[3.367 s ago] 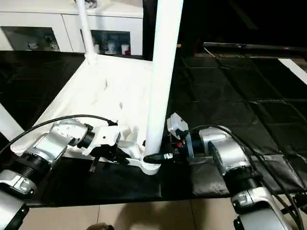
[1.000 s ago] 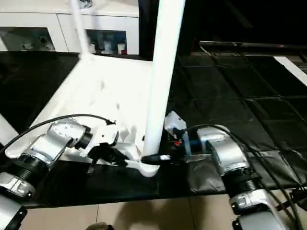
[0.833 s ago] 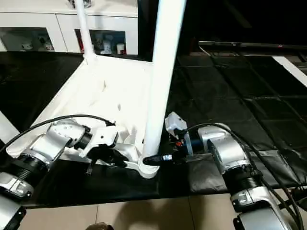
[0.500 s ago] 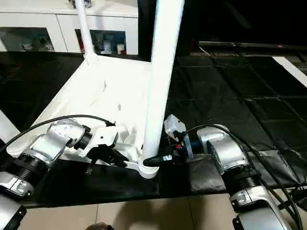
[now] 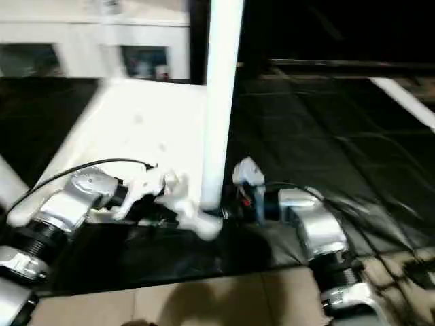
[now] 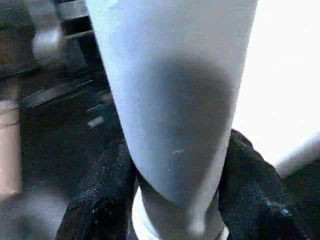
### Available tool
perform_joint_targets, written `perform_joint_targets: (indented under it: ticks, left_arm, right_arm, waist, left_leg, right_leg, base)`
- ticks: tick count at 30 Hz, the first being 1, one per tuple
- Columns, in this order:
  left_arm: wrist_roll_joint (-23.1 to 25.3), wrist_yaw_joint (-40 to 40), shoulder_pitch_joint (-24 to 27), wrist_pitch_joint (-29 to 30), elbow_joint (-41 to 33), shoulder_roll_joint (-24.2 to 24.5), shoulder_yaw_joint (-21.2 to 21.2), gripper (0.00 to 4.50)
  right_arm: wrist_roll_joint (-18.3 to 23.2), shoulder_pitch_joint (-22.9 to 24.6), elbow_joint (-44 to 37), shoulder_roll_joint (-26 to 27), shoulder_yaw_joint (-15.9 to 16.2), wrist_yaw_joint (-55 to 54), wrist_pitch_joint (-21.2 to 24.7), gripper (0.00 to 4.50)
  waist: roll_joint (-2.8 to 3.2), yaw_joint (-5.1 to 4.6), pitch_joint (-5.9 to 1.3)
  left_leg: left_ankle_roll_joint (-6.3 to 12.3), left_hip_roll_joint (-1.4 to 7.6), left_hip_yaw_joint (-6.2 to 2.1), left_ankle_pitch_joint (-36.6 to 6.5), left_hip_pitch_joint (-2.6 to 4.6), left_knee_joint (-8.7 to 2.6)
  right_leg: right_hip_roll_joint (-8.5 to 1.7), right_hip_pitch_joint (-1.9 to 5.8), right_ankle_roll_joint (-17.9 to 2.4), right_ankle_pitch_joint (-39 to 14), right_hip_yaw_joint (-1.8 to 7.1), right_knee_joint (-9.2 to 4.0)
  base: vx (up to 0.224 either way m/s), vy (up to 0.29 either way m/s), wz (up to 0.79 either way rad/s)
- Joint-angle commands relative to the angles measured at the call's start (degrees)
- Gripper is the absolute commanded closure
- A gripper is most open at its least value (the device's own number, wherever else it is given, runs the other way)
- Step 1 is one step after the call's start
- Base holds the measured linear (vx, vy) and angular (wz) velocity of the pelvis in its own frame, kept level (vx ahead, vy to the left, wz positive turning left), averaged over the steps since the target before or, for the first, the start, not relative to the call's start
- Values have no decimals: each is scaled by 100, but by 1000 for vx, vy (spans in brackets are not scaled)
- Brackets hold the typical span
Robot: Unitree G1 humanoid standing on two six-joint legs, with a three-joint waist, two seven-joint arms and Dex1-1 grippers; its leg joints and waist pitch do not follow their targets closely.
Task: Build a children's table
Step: Rotate leg to tighten
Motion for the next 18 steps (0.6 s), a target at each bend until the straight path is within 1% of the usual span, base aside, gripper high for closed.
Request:
perform_joint_targets:
  ticks: [1, 2, 3, 4, 5, 6, 7, 8, 9, 10, 11, 13, 15, 16, 17, 18]
  left_arm:
    - [-205, 637, 12, 347, -273, -632, -9, 450]
    - [-208, 879, 5, 480, -280, -782, 54, 450]
    - [-188, 1348, -40, 654, -255, -1063, 161, 450]
    - [-170, 1568, -67, 712, -235, -1189, 206, 450]
    - [-165, 1759, -100, 774, -212, -1302, 253, 450]
    - [-163, 1822, -111, 795, -204, -1340, 269, 450]
    - [-134, 2201, -195, 860, -118, -1559, 371, 450]
    - [-110, 2290, -224, 859, -88, -1615, 388, 450]
    - [-90, 2323, -237, 852, -75, -1638, 392, 450]
    - [-79, 2352, -235, 889, -105, -1650, 395, 450]
    - [-75, 2372, -231, 920, -129, -1657, 397, 450]
    - [-67, 2371, -218, 953, -174, -1641, 397, 450]
    - [-44, 2280, -165, 956, -264, -1551, 370, 450]
    - [-36, 2231, -139, 951, -297, -1511, 351, 450]
    - [-38, 2146, -103, 903, -324, -1453, 334, 450]
    - [-44, 2032, -59, 887, -358, -1365, 313, 450]
  right_arm:
    - [-226, -49, 111, 576, 415, -680, 254, 253]
    - [-317, -91, 169, 728, 404, -1003, 313, 255]
    - [-442, -215, 328, 1032, 336, -1630, 415, 256]
    - [-485, -288, 423, 1178, 290, -1930, 459, 256]
    - [-535, -373, 536, 1302, 243, -2221, 490, 256]
    - [-551, -402, 573, 1343, 228, -2316, 501, 256]
    - [-645, -575, 812, 1547, 156, -2788, 488, 256]
    - [-660, -627, 880, 1602, 141, -2873, 453, 256]
    - [-663, -648, 906, 1627, 135, -2890, 427, 256]
    - [-668, -653, 912, 1656, 98, -2920, 399, 202]
    - [-674, -655, 914, 1675, 70, -2949, 384, 202]
    - [-678, -644, 902, 1682, 55, -2910, 360, 183]
    - [-696, -587, 843, 1626, 60, -2775, 263, 160]
    - [-710, -565, 823, 1594, 69, -2729, 217, 160]
    - [-705, -537, 815, 1508, 69, -2657, 154, 145]
    - [-681, -508, 815, 1365, 54, -2541, 45, 145]
  waist:
    - [7, -2, -272]
    - [-14, -49, -263]
    - [-8, -73, -268]
    - [-11, -109, -274]
    - [-13, -124, -267]
    - [-15, -147, -273]
    - [-45, -154, -280]
    - [-44, -171, -274]
    - [-30, -163, -284]
    - [-28, -142, -296]
    - [-32, -141, -300]
    - [-37, -121, -320]
    - [-36, -117, -320]
    - [-33, -110, -318]
    - [-33, -101, -321]
    - [-19, -101, -313]
  left_leg:
    - [-364, 158, -153, -2033, 107, -466]
    - [-378, 146, -159, -2050, 93, -477]
    - [-401, 141, -166, -2022, 94, -481]
    - [-398, 126, -178, -2088, 99, -476]
    - [-387, 126, -173, -2109, 111, -479]
    - [-352, 122, -161, -2113, 136, -467]
    - [-317, 121, -162, -2078, 136, -467]
    - [-277, 122, -150, -2003, 129, -465]
    - [-235, 116, -143, -1932, 131, -455]
    - [-177, 124, -128, -1793, 131, -447]
    - [-147, 122, -125, -1706, 120, -444]
    - [-13, 108, -105, -1376, 101, -415]
    - [58, 106, -98, -1219, 91, -405]
    - [70, 104, -95, -1199, 91, -406]
    - [94, 105, -93, -1144, 88, -403]
    - [87, 106, -94, -1206, 84, -410]
  right_leg:
    - [-321, 138, -945, -2114, 174, -531]
    - [-303, 142, -910, -2184, 164, -540]
    - [-302, 139, -873, -2241, 161, -545]
    - [-297, 135, -852, -2311, 153, -560]
    - [-293, 120, -833, -2332, 158, -579]
    - [-281, 96, -849, -2244, 172, -589]
    - [-280, 106, -861, -2180, 169, -593]
    - [-268, 96, -895, -2050, 181, -582]
    - [-268, 106, -902, -1940, 182, -584]
    - [-259, 114, -930, -1638, 193, -566]
    - [-249, 125, -953, -1452, 196, -547]
    - [-243, 157, -1038, -924, 201, -499]
    - [-240, 176, -1103, -708, 196, -480]
    - [-240, 180, -1113, -692, 195, -481]
    - [-242, 188, -1128, -639, 194, -475]
    - [-242, 191, -1123, -718, 189, -489]
  base:
    - [0, 0, 0]
    - [0, 0, 0]
    - [0, 0, 0]
    - [0, 0, 0]
    - [0, 0, 0]
    - [0, 0, 0]
    - [0, 0, 0]
    - [0, 0, 0]
    - [0, 0, 0]
    - [0, 0, 0]
    - [0, 0, 0]
    - [0, 0, 0]
    - [0, 0, 0]
    - [0, 0, 0]
    - [0, 0, 0]
    - [0, 0, 0]
